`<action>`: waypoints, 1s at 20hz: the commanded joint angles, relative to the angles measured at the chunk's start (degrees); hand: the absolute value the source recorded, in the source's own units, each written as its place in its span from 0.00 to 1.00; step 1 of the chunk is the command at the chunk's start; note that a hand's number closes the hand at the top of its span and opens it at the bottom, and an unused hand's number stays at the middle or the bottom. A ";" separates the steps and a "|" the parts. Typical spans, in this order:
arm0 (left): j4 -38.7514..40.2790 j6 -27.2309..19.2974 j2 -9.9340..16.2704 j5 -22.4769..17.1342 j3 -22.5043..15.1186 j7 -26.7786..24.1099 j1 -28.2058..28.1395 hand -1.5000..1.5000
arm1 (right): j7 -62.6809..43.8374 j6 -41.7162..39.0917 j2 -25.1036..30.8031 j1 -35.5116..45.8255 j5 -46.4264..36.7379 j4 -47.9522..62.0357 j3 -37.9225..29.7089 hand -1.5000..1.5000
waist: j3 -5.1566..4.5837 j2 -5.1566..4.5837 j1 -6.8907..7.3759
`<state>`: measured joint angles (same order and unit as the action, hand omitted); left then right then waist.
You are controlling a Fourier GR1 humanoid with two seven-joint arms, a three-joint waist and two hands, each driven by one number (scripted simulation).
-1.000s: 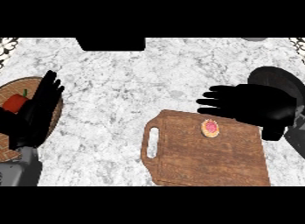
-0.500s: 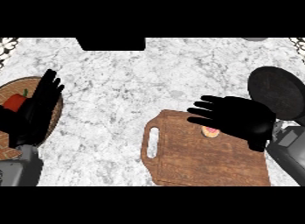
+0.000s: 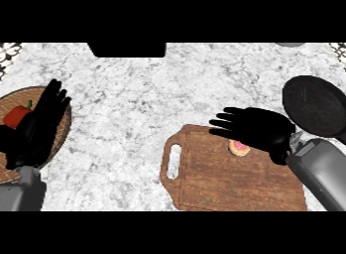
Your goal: Pick the cupcake from the cutting board and place it in the pan
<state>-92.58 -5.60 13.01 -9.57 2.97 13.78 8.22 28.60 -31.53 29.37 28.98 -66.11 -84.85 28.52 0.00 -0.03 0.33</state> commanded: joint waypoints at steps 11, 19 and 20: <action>1.99 0.22 -3.05 2.87 0.25 -1.61 0.52 0.50 | 5.22 6.55 -10.29 1.88 -9.63 15.87 -3.20 0.00 | 0.00 -0.03 0.00; -3.03 0.08 -3.37 3.72 -0.33 2.58 -1.48 0.50 | 6.99 7.46 -12.77 -2.27 -13.43 17.03 -1.61 1.00 | 0.01 0.04 0.03; 5.17 3.26 -1.74 1.70 2.90 -3.37 1.59 0.50 | 6.61 6.24 -15.76 2.00 -12.60 16.67 -2.27 1.00 | -0.02 -0.06 -0.06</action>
<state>-91.34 -4.84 10.30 -6.59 3.96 13.32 8.95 34.61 -25.59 17.41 28.78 -77.98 -69.65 26.00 0.00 -0.02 0.26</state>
